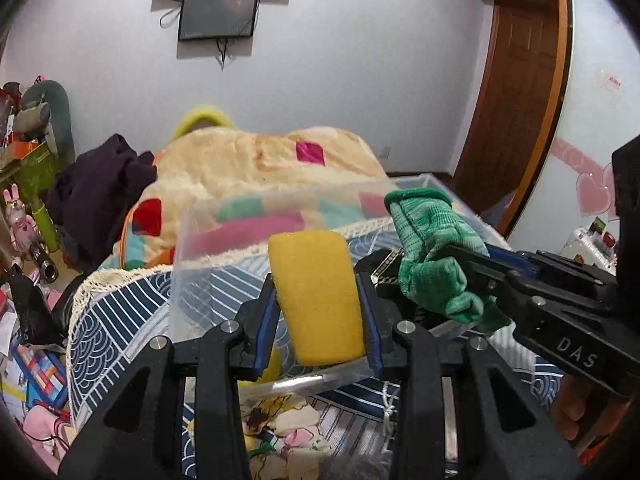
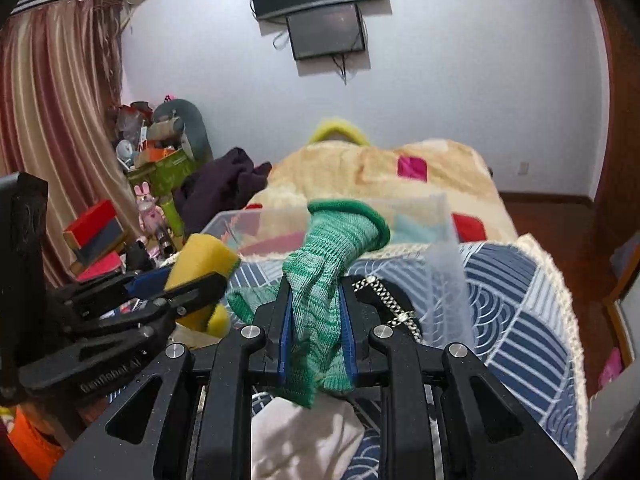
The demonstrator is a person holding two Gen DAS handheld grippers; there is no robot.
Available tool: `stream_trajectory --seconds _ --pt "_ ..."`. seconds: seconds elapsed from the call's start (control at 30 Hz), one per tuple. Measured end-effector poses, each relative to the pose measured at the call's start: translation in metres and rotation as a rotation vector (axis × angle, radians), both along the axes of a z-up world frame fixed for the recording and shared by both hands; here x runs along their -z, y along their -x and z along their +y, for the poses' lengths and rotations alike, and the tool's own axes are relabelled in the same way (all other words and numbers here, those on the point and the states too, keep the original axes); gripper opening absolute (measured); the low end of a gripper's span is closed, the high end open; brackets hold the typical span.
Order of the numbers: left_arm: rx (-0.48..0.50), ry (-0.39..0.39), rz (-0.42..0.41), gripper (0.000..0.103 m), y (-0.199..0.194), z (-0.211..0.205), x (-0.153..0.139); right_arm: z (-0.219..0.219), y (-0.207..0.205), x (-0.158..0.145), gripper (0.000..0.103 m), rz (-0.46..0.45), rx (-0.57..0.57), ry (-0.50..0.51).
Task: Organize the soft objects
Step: 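Lower the sponge into the box with the left tool while the right tool drops the glove in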
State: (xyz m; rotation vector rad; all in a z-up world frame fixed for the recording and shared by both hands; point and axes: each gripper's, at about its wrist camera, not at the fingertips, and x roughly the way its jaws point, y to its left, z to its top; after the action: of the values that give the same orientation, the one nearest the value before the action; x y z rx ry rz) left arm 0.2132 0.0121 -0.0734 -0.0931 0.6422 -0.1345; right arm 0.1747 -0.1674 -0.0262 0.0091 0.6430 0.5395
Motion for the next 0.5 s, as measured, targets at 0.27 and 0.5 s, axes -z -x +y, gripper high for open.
stream_trajectory --seconds 0.27,0.5 --pt "-0.001 -0.014 0.07 0.037 -0.022 -0.005 0.02 0.004 -0.011 0.004 0.02 0.04 0.011 0.042" --pt "-0.018 -0.007 0.081 0.056 -0.019 0.001 0.018 0.001 -0.009 0.004 0.046 0.075 -0.001 0.064"
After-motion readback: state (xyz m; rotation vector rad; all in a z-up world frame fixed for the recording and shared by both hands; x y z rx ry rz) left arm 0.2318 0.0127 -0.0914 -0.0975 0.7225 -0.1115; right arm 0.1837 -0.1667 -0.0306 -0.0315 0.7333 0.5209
